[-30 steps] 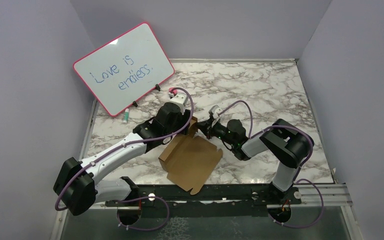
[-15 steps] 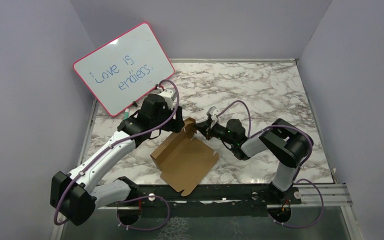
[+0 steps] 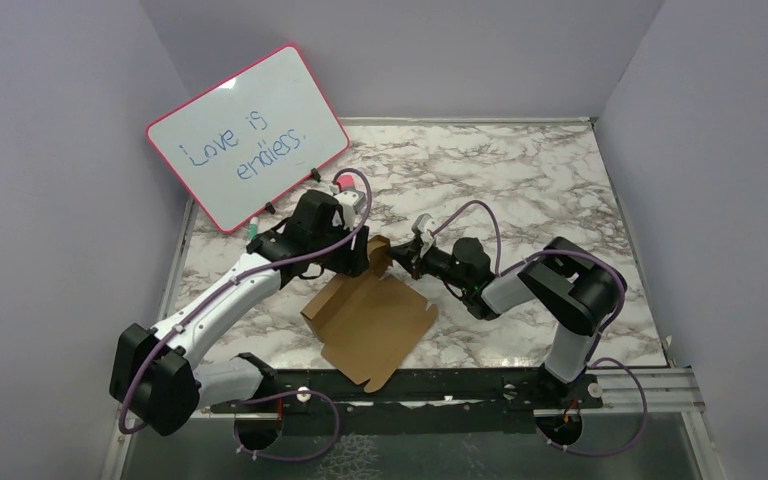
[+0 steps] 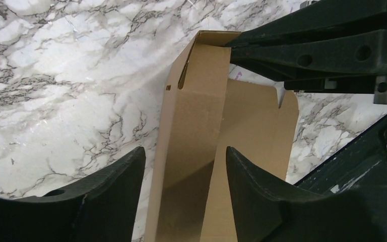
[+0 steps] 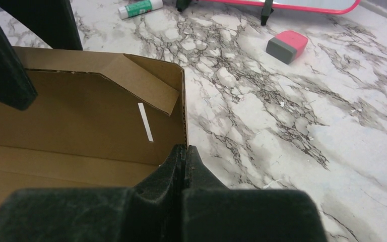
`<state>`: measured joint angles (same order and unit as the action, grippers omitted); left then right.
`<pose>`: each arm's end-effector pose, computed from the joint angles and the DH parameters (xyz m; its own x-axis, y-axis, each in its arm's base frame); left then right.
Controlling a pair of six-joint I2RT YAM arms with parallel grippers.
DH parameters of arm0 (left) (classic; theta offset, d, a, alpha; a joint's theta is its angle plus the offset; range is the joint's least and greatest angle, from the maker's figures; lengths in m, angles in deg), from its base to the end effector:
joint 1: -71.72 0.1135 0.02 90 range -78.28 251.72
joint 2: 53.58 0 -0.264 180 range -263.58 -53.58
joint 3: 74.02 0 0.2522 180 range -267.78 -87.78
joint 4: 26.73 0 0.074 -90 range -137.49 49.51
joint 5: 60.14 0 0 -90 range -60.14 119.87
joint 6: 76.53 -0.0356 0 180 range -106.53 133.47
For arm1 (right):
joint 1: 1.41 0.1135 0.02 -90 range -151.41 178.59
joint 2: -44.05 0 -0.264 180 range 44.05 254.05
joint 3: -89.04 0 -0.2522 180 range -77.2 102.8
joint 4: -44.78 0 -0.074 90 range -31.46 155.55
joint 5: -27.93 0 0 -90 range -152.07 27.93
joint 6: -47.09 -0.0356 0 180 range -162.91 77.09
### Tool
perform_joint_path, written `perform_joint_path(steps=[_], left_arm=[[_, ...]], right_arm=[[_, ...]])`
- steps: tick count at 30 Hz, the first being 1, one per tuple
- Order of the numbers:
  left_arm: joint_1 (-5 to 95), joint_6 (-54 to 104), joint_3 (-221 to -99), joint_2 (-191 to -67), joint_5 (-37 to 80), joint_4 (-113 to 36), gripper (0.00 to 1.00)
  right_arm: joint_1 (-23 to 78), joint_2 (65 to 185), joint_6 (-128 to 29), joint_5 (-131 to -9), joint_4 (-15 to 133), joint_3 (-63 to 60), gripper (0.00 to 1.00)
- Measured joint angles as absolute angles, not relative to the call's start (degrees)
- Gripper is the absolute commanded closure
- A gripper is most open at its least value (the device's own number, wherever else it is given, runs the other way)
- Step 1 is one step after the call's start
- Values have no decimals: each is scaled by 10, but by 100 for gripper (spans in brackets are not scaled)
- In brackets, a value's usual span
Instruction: Fold the paper box
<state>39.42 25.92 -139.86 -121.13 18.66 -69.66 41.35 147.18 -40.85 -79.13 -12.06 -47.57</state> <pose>0.2066 -0.1388 0.2734 -0.7181 0.2038 -0.6654 0.4979 0.8185 -0.2867 0.2242 0.2215 0.1473 -0.0061 -0.0524 -0.9986 -0.8650 0.5014 -0.0211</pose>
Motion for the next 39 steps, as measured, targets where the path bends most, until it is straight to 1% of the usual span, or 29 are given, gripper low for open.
perform_joint_path(steps=[3, 7, 12, 17, 22, 26, 31, 35, 39], left_arm=[[394, 252, -1399, -1227, 183, -700, 44], [395, 239, -1406, -1250, 184, -705, 43], [401, 217, -1466, -1283, 187, -715, 35], [405, 193, -1527, -1303, 225, -715, 34], [404, 210, -1525, -1297, 280, -717, 34], [381, 261, -1482, -1241, 331, -708, 35], [303, 364, -1408, -1146, 395, -670, 35], [281, 493, -1297, -1067, 421, -578, 36], [281, 602, -1196, -1038, 440, -459, 36]], right_arm=[[414, 1472, -401, -791, -118, -473, 99], [414, 1472, -389, -790, -115, -456, 99], [407, 1481, -372, -773, -116, -419, 99], [390, 1504, -353, -761, -117, -397, 99], [382, 1514, -344, -740, -117, -398, 99], [382, 1516, -344, -717, -126, -409, 99], [383, 1515, -351, -676, -129, -430, 99], [384, 1508, -369, -623, -144, -453, 99], [399, 1498, -382, -571, -165, -479, 99]])
